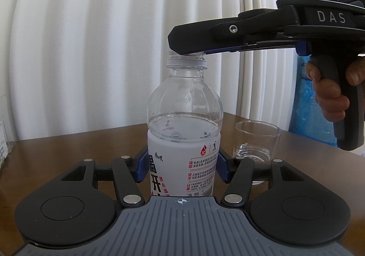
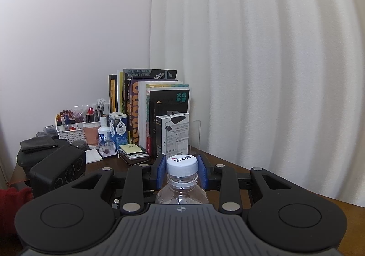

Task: Unscrew bottle cap and pour
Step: 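Keep twisting the cap tight with the right tool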

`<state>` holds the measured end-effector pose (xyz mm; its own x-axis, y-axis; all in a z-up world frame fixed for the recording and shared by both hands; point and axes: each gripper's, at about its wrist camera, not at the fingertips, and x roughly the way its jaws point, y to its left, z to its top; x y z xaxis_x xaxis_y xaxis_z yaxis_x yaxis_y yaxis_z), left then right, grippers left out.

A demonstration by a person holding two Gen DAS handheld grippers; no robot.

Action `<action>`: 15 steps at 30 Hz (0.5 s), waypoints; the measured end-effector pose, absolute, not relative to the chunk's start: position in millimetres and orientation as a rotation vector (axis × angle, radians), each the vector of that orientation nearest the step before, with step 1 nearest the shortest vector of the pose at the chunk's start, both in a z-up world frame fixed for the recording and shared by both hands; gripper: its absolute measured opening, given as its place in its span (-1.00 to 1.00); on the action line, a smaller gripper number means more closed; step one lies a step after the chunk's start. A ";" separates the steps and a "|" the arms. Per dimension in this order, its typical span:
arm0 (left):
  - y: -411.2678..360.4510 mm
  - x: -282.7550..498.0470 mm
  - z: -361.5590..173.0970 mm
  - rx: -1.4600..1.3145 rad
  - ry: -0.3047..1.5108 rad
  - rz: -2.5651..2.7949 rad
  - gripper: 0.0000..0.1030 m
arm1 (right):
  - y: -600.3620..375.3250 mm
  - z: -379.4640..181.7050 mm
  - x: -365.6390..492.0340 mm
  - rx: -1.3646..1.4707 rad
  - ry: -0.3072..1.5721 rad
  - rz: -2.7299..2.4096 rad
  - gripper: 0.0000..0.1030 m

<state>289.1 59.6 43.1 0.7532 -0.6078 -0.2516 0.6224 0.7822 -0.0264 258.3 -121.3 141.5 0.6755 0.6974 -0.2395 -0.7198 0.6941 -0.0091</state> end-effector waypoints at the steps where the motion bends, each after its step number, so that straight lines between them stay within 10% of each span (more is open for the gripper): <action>1: 59.8 289.2 43.1 0.060 0.254 -0.672 0.13 | -121.2 141.6 257.8 -0.108 0.224 0.797 -0.33; 15: 59.6 287.6 39.8 0.060 0.254 -0.671 0.13 | -121.4 141.0 247.6 -0.150 0.227 0.773 -0.33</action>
